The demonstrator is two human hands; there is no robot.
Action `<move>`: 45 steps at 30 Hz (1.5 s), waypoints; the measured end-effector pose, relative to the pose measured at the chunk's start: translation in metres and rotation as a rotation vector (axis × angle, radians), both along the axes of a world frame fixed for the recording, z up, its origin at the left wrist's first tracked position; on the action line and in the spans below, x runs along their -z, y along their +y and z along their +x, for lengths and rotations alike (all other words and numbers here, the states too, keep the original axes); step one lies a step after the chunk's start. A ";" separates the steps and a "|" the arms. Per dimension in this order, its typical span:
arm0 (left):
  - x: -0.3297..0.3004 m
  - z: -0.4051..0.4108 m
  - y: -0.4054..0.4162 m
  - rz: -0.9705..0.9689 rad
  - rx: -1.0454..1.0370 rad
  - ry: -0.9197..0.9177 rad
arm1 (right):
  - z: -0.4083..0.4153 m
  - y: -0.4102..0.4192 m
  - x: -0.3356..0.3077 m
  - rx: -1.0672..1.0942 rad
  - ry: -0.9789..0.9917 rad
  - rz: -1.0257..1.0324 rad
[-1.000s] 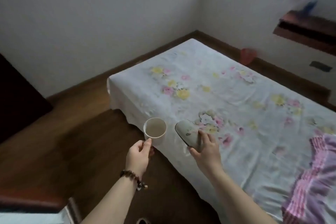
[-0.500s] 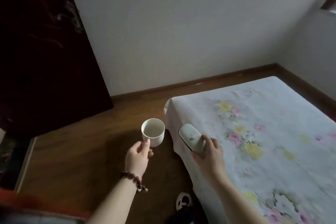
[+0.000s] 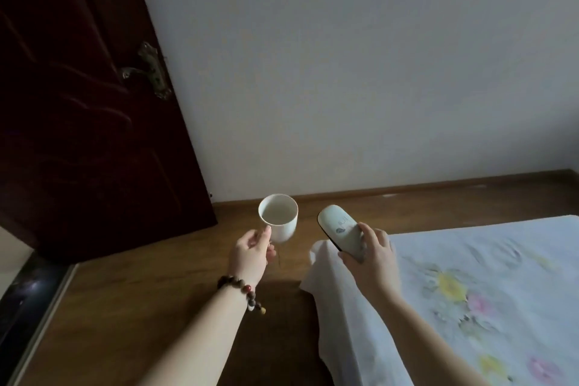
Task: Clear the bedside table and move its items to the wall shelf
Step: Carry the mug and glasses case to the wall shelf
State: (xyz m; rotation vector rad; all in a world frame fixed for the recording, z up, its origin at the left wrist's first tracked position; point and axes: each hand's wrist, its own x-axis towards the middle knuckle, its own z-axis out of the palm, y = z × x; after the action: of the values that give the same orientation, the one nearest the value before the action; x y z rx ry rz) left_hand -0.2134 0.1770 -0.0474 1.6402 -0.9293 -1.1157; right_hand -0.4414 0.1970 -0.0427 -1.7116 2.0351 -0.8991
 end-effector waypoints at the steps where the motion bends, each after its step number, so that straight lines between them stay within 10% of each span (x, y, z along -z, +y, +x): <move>1: -0.004 -0.001 -0.022 -0.014 -0.006 0.009 | -0.001 -0.021 -0.003 -0.004 0.010 -0.010; 23: -0.068 -0.004 -0.492 -0.161 0.493 -0.084 | 0.030 -0.407 -0.060 0.445 0.051 -0.152; 45: -0.058 -0.444 -0.646 -0.001 1.094 0.061 | -0.317 -0.464 -0.037 1.100 0.047 -0.085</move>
State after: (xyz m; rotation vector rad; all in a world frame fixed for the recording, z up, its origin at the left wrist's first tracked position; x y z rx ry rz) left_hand -0.6578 -0.4693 0.0102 1.0210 -1.8657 -1.8321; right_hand -0.7581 -0.2673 -0.0058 -0.4983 2.9923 -1.2162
